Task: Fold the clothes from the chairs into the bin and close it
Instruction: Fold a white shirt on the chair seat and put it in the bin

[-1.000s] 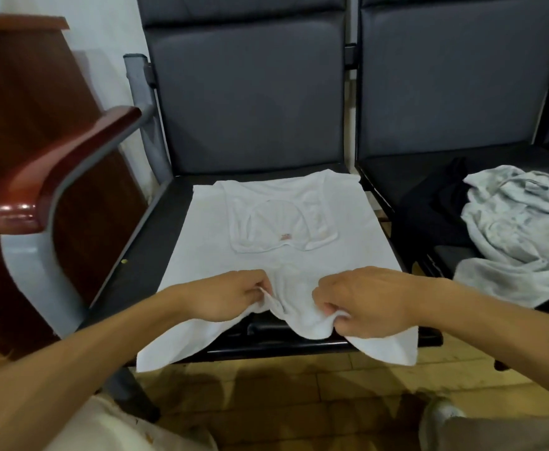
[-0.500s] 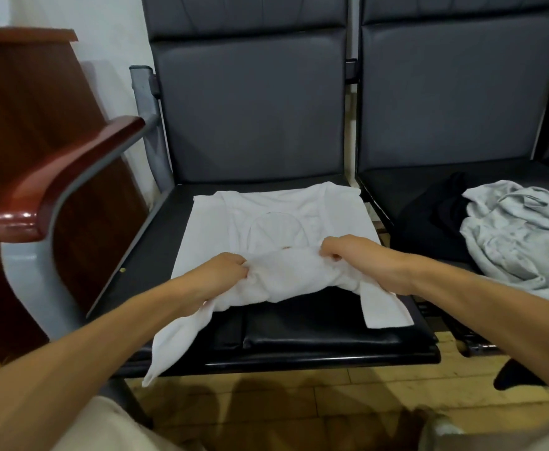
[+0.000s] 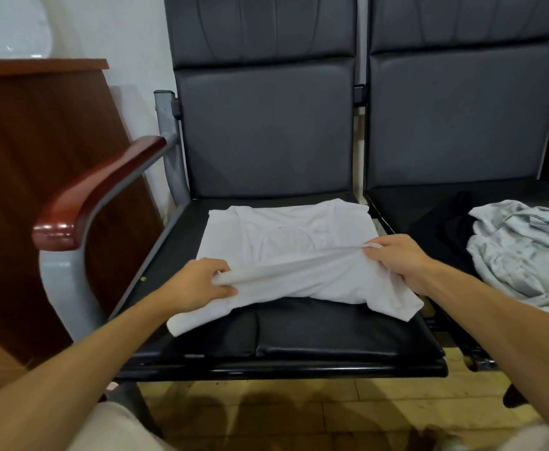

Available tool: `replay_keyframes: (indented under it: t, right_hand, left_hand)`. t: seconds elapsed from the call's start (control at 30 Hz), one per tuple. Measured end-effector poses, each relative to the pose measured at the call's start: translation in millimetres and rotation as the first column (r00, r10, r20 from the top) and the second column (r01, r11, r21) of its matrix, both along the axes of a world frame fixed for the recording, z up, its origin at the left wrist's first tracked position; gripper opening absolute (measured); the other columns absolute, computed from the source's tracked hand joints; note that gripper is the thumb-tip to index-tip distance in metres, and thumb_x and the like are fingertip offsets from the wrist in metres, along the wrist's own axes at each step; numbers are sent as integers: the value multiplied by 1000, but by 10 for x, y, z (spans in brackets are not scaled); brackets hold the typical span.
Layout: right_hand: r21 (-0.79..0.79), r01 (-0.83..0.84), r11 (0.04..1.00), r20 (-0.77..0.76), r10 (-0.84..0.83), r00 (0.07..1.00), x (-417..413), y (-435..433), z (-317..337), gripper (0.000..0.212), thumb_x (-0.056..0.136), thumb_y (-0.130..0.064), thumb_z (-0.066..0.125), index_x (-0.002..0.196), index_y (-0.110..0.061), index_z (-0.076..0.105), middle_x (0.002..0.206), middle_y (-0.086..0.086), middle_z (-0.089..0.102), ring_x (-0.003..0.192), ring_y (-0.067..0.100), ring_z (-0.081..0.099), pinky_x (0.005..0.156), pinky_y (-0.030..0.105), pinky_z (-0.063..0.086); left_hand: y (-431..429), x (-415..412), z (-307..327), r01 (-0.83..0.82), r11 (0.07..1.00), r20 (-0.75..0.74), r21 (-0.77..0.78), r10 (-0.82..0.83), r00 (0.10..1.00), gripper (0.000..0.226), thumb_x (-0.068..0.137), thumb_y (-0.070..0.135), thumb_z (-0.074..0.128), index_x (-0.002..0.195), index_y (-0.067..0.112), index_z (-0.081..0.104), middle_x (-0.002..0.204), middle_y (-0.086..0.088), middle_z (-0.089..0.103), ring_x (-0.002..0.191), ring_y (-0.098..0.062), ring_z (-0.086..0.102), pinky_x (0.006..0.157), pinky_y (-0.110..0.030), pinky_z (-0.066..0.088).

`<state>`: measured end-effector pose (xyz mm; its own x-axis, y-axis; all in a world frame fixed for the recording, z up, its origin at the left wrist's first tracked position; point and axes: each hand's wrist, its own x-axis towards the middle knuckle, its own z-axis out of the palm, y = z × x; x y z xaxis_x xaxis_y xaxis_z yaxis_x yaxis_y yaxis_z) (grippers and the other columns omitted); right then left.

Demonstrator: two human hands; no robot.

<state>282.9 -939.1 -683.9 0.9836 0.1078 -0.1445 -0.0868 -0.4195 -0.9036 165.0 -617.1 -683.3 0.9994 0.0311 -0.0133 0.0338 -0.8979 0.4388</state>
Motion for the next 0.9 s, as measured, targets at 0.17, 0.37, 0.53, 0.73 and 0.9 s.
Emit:
replay_keyframes:
  t: [0.17,0.37,0.53,0.73,0.9]
  right_hand:
    - [-433,57,900,238,53,970,58,-61,-18,51,93,-38,59,57,-12,34,58,5,36,56,19,37,51,29,27]
    - [-782,21,623,142,145,979,74,-163,57,33,93,-40,57,71,-16,52,73,3,56,63,18,54,52,27,38]
    - [-684,11,730,119,96,988,104,-265,55,19,94,-14,47,88,-18,64,91,11,65,77,27,61,65,34,51]
    - [-534,-13,845,237,165,958,5,-198,183,24,98,-21,45,95,-7,65,92,9,64,82,23,58,63,30,43]
    - [-356,-266,896,156,337,929,-197,-108,274,34,96,-26,51,78,2,58,73,2,51,68,15,47,61,28,39]
  left_hand:
    - [211,-49,34,-383,924,-4,-5,383,924,45,80,48,73,72,6,60,72,-8,60,63,-18,53,56,-30,37]
    - [205,-142,25,-496,805,-110,-325,489,865,45,86,45,68,71,3,60,72,-8,56,66,-20,52,58,-29,34]
    - [84,-103,119,-420,684,-169,-596,405,899,32,97,28,43,114,8,59,114,-5,60,105,-22,55,90,-35,37]
    - [33,-116,157,-284,703,-27,-652,352,936,21,99,26,47,83,13,52,99,-12,59,93,-25,56,80,-36,41]
    - [99,-198,133,-186,797,-44,-575,196,980,20,98,25,50,81,14,53,86,-1,57,81,-17,52,72,-31,38]
